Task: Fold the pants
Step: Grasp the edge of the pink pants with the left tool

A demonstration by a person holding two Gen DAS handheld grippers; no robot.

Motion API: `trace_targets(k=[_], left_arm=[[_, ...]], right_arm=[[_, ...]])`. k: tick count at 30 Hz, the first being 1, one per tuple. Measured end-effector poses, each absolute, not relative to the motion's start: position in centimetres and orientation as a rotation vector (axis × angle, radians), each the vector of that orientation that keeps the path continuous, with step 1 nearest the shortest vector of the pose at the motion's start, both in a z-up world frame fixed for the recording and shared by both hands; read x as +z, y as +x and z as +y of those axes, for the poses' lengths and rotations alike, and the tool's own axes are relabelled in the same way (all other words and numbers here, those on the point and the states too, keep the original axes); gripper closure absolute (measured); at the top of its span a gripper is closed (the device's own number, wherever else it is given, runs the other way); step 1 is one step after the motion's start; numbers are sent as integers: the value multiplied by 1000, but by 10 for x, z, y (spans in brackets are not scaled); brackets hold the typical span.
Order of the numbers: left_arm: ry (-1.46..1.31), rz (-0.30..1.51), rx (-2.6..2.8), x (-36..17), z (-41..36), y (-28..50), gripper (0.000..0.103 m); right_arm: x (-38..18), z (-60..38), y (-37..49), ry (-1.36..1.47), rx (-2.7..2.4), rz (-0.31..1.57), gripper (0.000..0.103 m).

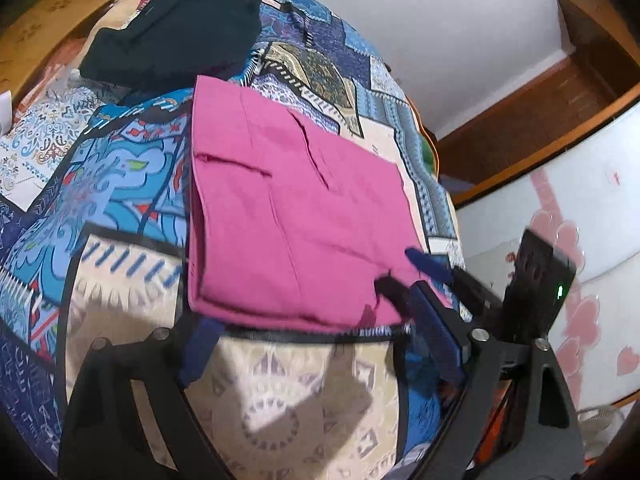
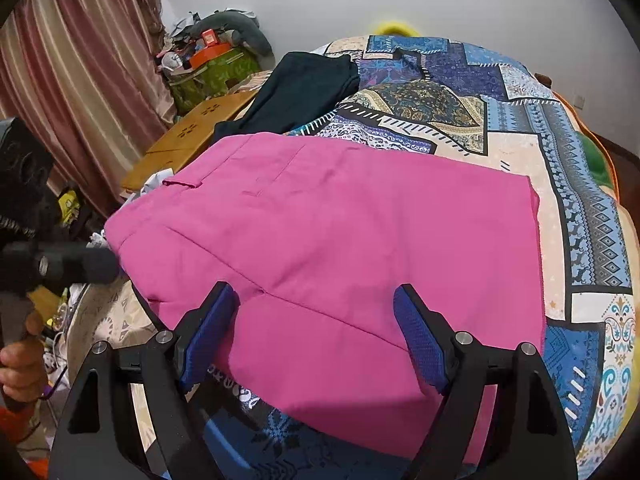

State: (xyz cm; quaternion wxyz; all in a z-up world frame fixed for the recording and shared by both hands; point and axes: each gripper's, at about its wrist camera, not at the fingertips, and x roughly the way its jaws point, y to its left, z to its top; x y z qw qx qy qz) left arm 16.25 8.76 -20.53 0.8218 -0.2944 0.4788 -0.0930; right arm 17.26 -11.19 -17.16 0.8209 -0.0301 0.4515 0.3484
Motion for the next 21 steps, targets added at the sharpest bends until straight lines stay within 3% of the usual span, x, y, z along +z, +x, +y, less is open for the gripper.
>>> trace_targets(k=[3, 5, 6, 11, 21], left_arm=[[-592, 1006, -179, -202, 87, 171, 32], [-531, 1010, -126, -200, 85, 177, 63], [-495, 1014, -82, -200, 84, 179, 70], [-393, 962, -19, -192, 79, 178, 78], [-67, 811, 197, -154, 87, 157, 81]], right_arm=[[-172, -112, 172, -64, 741, 960, 24], [-172, -112, 173, -64, 741, 961, 24], [-172, -112, 173, -64, 741, 961, 24], [-168, -116, 174, -31, 744, 972, 24], [-154, -128, 169, -23, 701, 919, 24]])
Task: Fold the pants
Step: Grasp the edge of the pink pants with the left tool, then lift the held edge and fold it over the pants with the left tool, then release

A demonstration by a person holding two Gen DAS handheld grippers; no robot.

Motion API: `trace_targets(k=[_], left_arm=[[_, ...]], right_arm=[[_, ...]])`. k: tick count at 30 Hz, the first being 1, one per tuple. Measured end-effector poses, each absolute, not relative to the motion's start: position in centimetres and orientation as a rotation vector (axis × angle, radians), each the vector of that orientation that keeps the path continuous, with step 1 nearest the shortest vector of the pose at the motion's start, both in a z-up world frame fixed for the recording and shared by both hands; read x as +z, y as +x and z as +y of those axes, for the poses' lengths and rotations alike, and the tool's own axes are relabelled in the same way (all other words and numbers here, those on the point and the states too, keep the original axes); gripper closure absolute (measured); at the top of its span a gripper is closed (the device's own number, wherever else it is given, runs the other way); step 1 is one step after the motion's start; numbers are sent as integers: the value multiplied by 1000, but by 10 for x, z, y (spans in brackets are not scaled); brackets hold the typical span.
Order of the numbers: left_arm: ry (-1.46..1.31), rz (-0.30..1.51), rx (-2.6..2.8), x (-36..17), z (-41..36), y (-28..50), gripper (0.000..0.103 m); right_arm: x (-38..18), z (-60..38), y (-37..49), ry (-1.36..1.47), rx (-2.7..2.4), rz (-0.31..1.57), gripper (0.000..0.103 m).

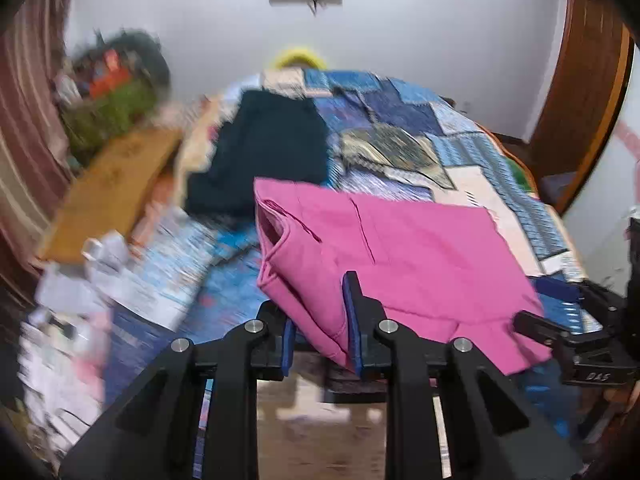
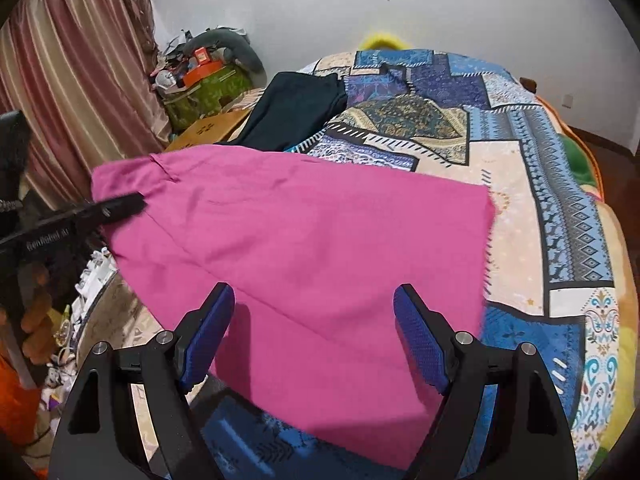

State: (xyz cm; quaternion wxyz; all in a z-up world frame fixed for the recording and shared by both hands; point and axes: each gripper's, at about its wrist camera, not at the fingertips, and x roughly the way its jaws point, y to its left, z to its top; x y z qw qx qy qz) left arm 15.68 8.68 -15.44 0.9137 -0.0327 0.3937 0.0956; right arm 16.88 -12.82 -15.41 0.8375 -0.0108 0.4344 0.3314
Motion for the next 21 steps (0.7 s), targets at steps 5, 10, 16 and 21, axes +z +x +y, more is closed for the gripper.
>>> trace_targets(k=[5, 10, 16, 21], left_arm=[[75, 727, 274, -136, 78, 154, 81], [120, 674, 261, -123, 59, 160, 83], [82, 634, 130, -100, 35, 175, 84], [-1, 640, -9, -90, 19, 187, 87]], right_arm=[[-162, -126, 168, -87, 675, 925, 24], [-170, -127, 166, -74, 683, 938, 24], [-172, -128, 167, -57, 693, 950, 24], [-173, -130, 167, -39, 698, 955, 24]])
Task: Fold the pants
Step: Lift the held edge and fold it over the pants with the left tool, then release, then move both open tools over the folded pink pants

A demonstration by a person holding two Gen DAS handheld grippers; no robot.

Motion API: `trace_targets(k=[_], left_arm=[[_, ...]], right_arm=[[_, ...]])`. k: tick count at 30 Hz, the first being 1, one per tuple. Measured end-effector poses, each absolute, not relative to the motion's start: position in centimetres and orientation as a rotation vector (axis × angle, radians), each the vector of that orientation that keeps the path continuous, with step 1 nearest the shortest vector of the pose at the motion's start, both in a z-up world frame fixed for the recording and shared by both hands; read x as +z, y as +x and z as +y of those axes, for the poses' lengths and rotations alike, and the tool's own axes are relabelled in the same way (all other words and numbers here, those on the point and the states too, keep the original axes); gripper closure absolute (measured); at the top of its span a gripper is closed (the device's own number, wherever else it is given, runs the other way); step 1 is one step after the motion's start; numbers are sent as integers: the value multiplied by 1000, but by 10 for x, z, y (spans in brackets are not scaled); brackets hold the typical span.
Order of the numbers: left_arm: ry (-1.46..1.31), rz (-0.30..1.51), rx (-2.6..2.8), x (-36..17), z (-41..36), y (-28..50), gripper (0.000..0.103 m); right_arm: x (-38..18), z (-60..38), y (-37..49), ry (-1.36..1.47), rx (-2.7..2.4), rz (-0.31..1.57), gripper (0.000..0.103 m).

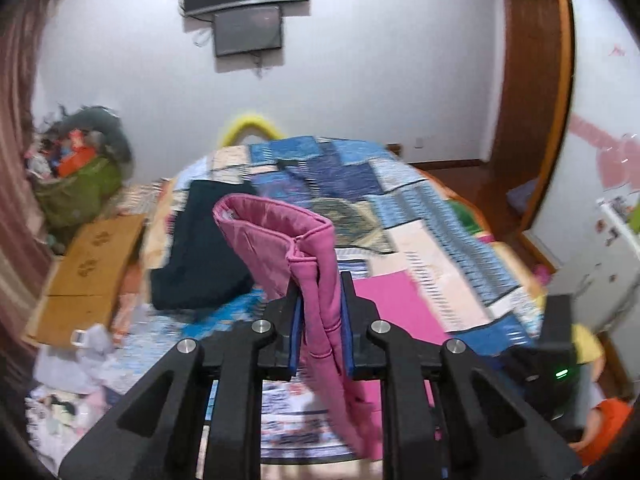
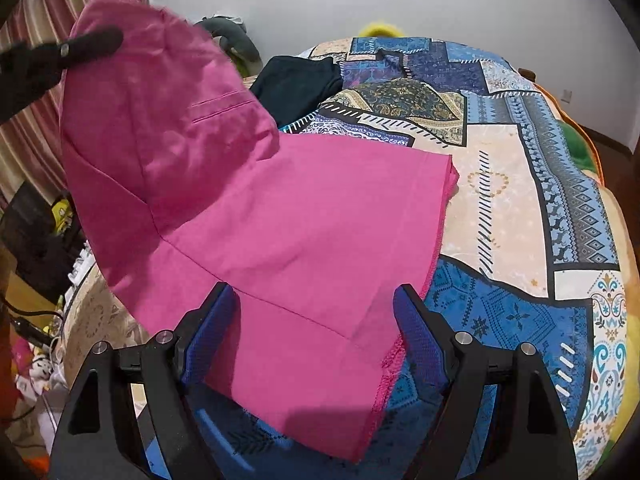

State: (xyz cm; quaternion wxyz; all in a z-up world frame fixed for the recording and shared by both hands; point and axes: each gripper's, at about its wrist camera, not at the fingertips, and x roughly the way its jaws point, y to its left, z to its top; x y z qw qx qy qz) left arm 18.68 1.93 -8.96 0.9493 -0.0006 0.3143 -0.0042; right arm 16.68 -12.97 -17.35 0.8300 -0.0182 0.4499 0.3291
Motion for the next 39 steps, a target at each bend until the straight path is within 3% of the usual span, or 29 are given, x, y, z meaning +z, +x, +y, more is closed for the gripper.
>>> trace_targets(k=[15, 24, 27, 29, 33, 39], left_arm=[[-84, 755, -223, -108, -18, 214, 89], [-67, 843, -293, -127, -40, 217, 88], [-83, 889, -308, -133, -39, 218, 72], [-98, 887, -290, -134, -35, 217, 54], [-83, 864, -246, -131, -25, 214, 46], [38, 836, -160, -128, -9, 234, 24]], right_arm=[[-159, -160, 165, -1, 631, 933, 24], [-183, -169, 162, -26, 603, 987, 24], [-182, -170, 163, -29, 607, 986, 24], [-182, -170, 162, -27, 607, 985, 24], [-184, -172, 162, -11, 608, 991, 24], [-182, -171, 160, -7, 607, 991, 24]])
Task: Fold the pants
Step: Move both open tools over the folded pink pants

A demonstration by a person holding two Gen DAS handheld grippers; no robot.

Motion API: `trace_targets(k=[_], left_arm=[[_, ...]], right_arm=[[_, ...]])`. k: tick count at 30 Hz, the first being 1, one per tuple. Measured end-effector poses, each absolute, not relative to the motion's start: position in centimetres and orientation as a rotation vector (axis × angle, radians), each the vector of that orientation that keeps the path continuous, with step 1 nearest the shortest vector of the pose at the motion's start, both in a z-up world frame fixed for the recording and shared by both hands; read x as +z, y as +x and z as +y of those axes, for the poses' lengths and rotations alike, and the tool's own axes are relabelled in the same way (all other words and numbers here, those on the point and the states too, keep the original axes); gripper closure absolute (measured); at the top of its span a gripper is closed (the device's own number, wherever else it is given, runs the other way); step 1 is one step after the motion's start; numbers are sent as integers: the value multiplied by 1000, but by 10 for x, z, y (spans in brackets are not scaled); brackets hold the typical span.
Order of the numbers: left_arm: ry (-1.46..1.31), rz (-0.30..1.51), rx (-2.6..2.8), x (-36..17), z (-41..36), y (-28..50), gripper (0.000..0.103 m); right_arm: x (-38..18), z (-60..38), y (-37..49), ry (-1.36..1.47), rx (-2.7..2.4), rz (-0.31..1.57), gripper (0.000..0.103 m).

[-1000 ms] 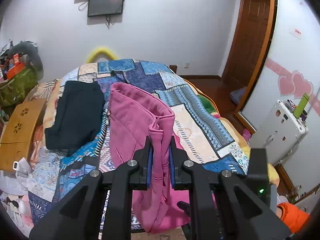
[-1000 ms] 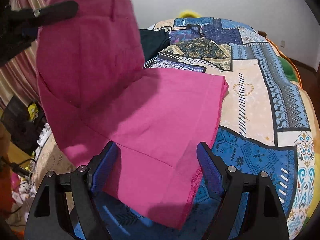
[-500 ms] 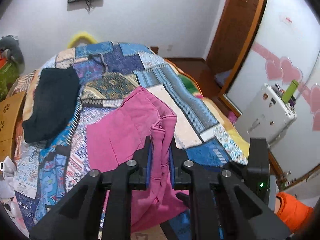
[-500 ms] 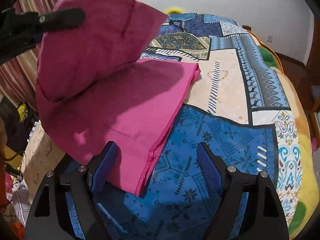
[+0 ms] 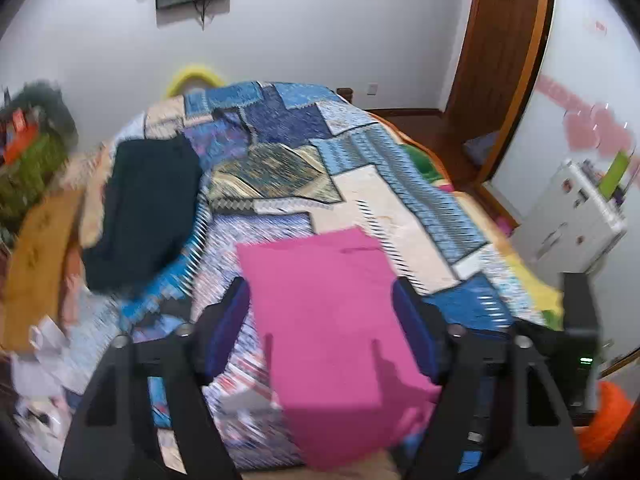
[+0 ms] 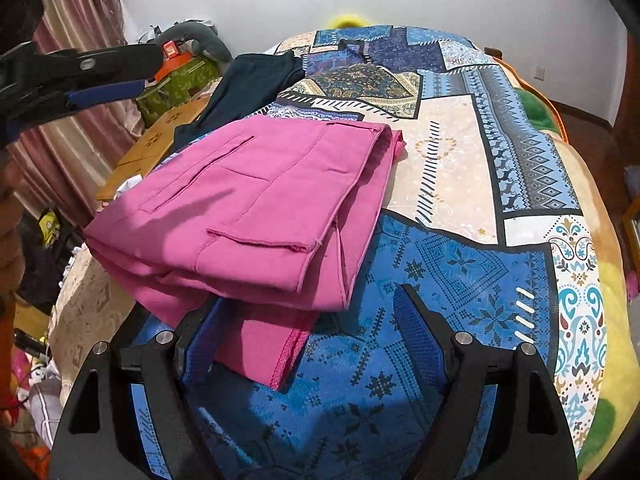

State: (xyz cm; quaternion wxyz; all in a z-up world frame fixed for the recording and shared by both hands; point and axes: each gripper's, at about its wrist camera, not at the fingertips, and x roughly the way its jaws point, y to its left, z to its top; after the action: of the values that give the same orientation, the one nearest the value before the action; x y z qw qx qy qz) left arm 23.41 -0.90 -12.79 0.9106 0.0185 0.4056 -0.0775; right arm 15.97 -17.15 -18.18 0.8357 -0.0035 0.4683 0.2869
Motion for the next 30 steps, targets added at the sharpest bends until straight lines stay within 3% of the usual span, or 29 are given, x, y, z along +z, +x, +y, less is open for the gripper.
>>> trace_targets(k=[2, 10, 16, 20, 30], left_arm=[[97, 843, -147, -130, -5, 251, 17], [214, 969, -102, -166, 3, 319, 14], [302, 1108, -75, -224, 1, 356, 13], [323, 1127, -86, -245, 6, 352, 8], [166, 1114, -97, -225, 45, 299, 5]], right_arm=[[-182, -171, 159, -4, 607, 993, 24], [-181, -175, 158, 10, 591, 997, 24], [-181, -178, 156, 19, 583, 1001, 24], [-178, -183, 156, 23, 572, 999, 24], [-171, -209, 162, 43, 509, 979, 24]])
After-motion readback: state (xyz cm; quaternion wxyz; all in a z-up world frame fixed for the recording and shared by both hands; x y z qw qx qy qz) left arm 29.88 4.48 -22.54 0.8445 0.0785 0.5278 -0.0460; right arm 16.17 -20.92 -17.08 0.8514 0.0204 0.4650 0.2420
